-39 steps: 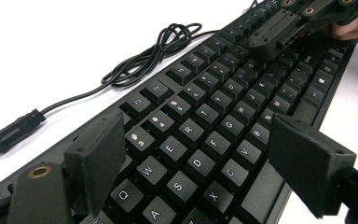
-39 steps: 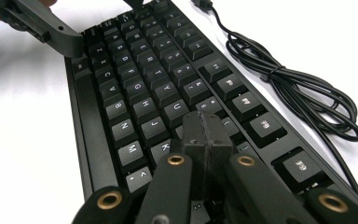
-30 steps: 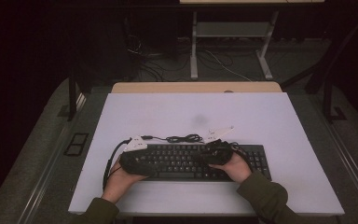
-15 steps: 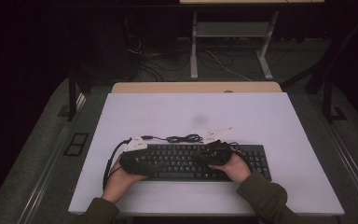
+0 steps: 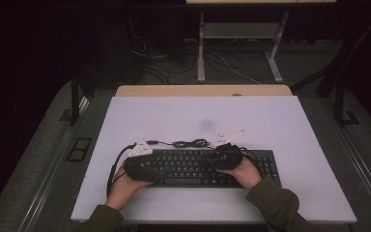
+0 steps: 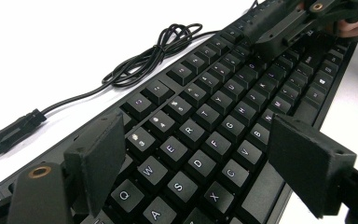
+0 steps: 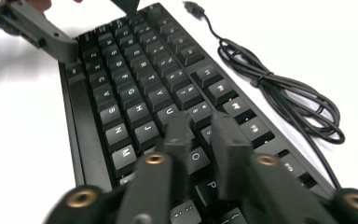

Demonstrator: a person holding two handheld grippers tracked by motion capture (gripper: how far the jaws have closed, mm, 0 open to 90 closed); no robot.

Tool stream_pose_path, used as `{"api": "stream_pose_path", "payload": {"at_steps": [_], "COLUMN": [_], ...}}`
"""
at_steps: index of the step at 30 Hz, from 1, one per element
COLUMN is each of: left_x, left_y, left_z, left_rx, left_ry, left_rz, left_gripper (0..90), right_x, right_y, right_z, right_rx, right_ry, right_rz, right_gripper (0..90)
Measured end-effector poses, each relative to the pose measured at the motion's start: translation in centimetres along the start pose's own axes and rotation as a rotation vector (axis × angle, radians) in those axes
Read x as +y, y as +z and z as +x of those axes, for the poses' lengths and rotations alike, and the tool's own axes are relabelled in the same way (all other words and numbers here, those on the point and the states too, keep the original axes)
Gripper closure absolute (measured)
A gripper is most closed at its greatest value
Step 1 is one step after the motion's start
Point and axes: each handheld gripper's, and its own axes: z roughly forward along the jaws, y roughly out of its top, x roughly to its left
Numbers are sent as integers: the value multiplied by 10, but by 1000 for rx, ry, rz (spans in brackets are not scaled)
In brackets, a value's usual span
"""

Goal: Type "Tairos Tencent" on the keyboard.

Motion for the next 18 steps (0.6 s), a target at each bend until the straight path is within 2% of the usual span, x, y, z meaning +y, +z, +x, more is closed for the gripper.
{"api": "stream_pose_path", "payload": {"at_steps": [5, 8, 14, 18], "left_x": [0, 0, 0, 0], "left_y": [0, 0, 0, 0], "left_z": [0, 0, 0, 0], "left_rx": [0, -1, -2, -3], "left_ry": [1, 0, 4, 6], "left_rz": [0, 0, 1, 2], "left_gripper": [187, 187, 187, 187], "right_x": [0, 0, 0, 0], "right_y": [-2, -4, -5, -5], "right_z": [-3, -5, -8, -10], "right_rx": [-4, -7, -23, -42], "right_ry": [16, 24, 35, 41], "right_rz": [-27, -43, -70, -75], "right_gripper": [557, 486, 282, 233]}}
